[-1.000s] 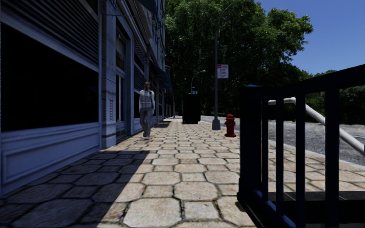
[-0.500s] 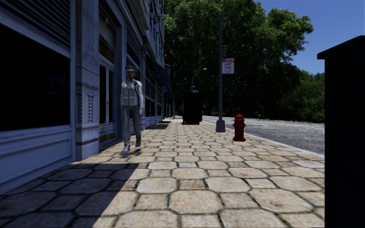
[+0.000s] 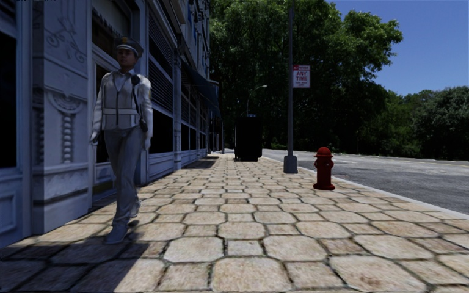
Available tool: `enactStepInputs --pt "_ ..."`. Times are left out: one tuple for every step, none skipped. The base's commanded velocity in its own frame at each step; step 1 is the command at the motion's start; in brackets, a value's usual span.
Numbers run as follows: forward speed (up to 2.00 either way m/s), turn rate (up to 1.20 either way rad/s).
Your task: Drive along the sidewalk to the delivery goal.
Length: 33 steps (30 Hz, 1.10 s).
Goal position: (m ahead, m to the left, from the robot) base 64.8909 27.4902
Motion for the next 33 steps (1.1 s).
enactStepInputs --pt "2.0 0.0" --pt "2.0 0.0" --pt "2.0 0.0" --pt "2.0 0.0" --pt "2.0 0.0" --pt "2.0 0.0" --pt "2.0 0.06" --pt "2.0 0.09" --pt "2.0 0.09" --pt "2.0 0.11" --pt "2.0 0.13" --pt "2.0 0.14" --pt "2.0 0.14" --pt "2.0 0.14" --pt "2.0 0.15" --pt "2.0 0.15" --pt "2.0 0.15" --pt "2.0 0.15" --pt "2.0 0.15" --pt "2.0 0.15" --pt "2.0 0.15" --pt "2.0 0.15" --pt "2.0 0.15" --pt "2.0 0.15" --pt "2.0 0.15" --pt "2.0 0.15" --pt "2.0 0.15" --pt "2.0 0.16" --pt "2.0 0.17" --pt "2.0 0.17" --pt "2.0 0.2" --pt "2.0 0.23" --pt "2.0 0.23"
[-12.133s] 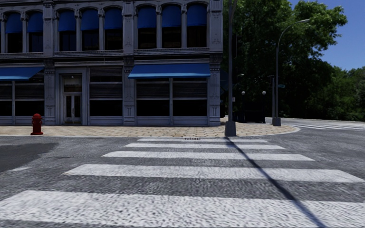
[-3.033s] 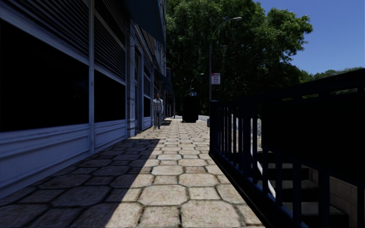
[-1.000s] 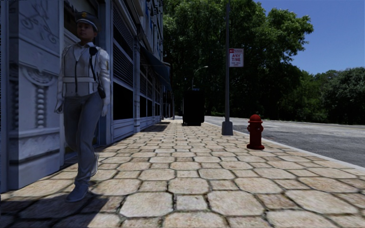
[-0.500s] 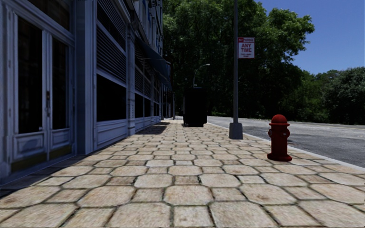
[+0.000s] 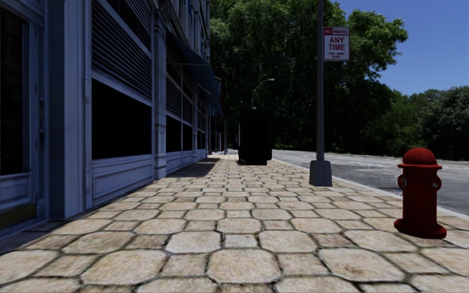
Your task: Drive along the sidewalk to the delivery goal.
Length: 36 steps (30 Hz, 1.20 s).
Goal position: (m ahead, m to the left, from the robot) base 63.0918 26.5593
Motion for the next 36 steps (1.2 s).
enactStepInputs --pt "2.0 0.23" --pt "2.0 0.23" --pt "2.0 0.23" --pt "2.0 0.23" --pt "2.0 0.23" --pt "2.0 0.23" --pt "2.0 0.23" --pt "2.0 0.23" --pt "2.0 0.23" --pt "2.0 0.23" --pt "2.0 0.23" --pt "2.0 0.23" --pt "2.0 0.23" --pt "2.0 0.23" --pt "2.0 0.23" --pt "2.0 0.23" --pt "2.0 0.23" --pt "2.0 0.23" --pt "2.0 0.23" --pt "2.0 0.23" --pt "2.0 0.23" --pt "2.0 0.23" --pt "2.0 0.23" --pt "2.0 0.23" --pt "2.0 0.23" --pt "2.0 0.0" --pt "2.0 0.0" --pt "2.0 0.0" --pt "2.0 0.0" --pt "2.0 0.0" --pt "2.0 0.0" --pt "2.0 0.0" --pt "2.0 0.0" --pt "2.0 0.0" --pt "2.0 0.0" --pt "2.0 0.0"
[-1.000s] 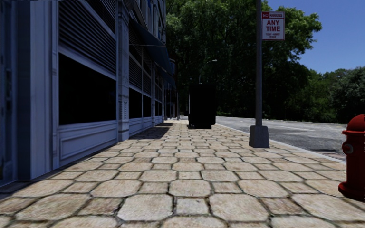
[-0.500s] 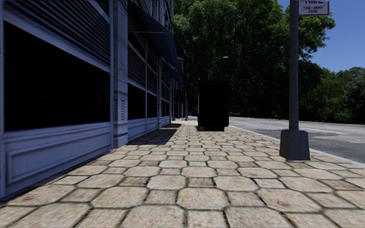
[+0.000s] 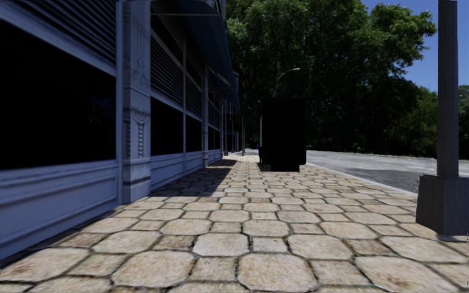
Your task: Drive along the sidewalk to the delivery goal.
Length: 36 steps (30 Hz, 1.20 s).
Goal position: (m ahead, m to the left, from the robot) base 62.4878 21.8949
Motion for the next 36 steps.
enactStepInputs --pt "2.0 0.0" --pt "2.0 0.0" --pt "2.0 0.0" --pt "2.0 0.0" --pt "2.0 0.0" --pt "2.0 0.0" --pt "2.0 0.0" --pt "2.0 0.0" --pt "2.0 0.0" --pt "2.0 0.0" --pt "2.0 0.0" --pt "2.0 0.0" --pt "2.0 0.0" --pt "2.0 0.0" --pt "2.0 0.0" --pt "2.0 0.0" --pt "2.0 0.0" --pt "2.0 0.0" --pt "2.0 0.0" --pt "2.0 0.0" --pt "2.0 0.0" --pt "2.0 0.0" --pt "2.0 0.0" --pt "2.0 0.0" --pt "2.0 -0.04" --pt "2.0 -0.1" --pt "2.0 -0.16" --pt "2.0 -0.16" --pt "2.0 -0.18" --pt "2.0 -0.19" --pt "2.0 -0.22" --pt "2.0 -0.22" --pt "2.0 -0.24" --pt "2.0 -0.25" --pt "2.0 -0.25" --pt "2.0 -0.25"
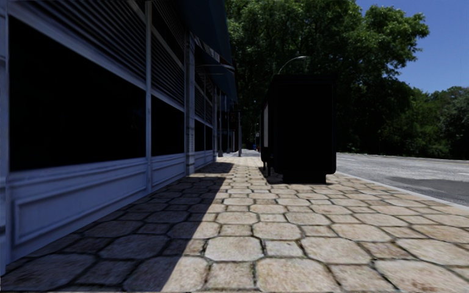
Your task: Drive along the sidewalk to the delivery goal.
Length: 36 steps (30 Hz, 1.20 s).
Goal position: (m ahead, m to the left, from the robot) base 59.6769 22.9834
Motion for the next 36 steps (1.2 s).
enactStepInputs --pt "2.0 -0.25" --pt "2.0 -0.25" --pt "2.0 -0.25" --pt "2.0 -0.25" --pt "2.0 -0.25" --pt "2.0 -0.25" --pt "2.0 -0.22" --pt "2.0 -0.05" --pt "2.0 0.0" --pt "2.0 0.0" --pt "2.0 0.0" --pt "2.0 0.0" --pt "2.0 0.0" --pt "2.0 0.0" --pt "2.0 0.0" --pt "2.0 0.0" --pt "2.0 0.0" --pt "2.0 0.0" --pt "2.0 0.0" --pt "2.0 0.0" --pt "2.0 0.0" --pt "2.0 0.0" --pt "2.0 0.0" --pt "2.0 0.0" --pt "2.0 0.0" --pt "2.0 0.0" --pt "2.0 0.0" --pt "2.0 0.0" --pt "2.0 0.0" --pt "2.0 0.0" --pt "2.0 0.0" --pt "2.0 0.0" --pt "2.0 0.0" --pt "2.0 0.0" --pt "2.0 0.0" --pt "2.0 0.0"
